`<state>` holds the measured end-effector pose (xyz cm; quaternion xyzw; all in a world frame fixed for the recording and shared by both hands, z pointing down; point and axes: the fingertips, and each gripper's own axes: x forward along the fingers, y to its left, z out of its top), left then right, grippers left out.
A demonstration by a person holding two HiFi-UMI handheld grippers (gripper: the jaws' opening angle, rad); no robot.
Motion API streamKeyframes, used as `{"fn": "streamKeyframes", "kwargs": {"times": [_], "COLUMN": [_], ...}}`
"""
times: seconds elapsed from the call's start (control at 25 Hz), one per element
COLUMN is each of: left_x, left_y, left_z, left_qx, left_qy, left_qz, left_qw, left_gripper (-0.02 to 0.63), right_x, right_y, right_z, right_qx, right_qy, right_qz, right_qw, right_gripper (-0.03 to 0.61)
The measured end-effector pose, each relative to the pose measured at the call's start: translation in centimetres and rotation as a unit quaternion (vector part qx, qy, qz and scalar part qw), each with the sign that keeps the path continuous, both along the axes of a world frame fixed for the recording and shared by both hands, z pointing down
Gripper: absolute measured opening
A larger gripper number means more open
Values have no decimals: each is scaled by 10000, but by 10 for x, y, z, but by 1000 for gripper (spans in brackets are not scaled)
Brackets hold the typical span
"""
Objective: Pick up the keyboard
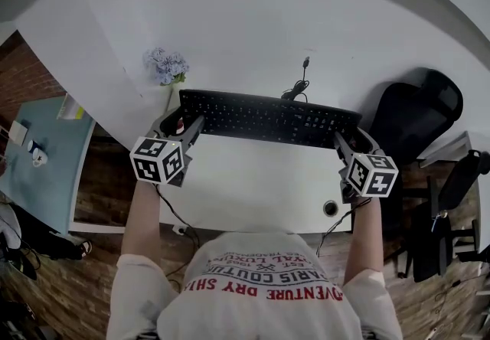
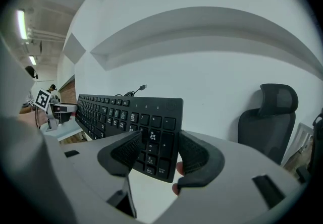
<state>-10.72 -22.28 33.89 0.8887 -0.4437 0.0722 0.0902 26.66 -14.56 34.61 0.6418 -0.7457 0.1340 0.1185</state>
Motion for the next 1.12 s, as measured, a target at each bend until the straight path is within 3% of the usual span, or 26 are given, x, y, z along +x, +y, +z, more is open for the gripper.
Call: {"fn": "streamKeyframes", "kwargs": {"times": [1.12], "left_x": [-2], "left_y": [11], "left_z": [14], "left_qx": [-235], "left_qy": [-43], "left_qz": [-11], "left_qw": [9997], "left_gripper": [233], "right_x": [1], "right_y": [7], "right_z": [19], "right_qx": [-312], "right_qy": [-46], "right_qz": [-8], "right_qw": [9995], "right_gripper": [244]}}
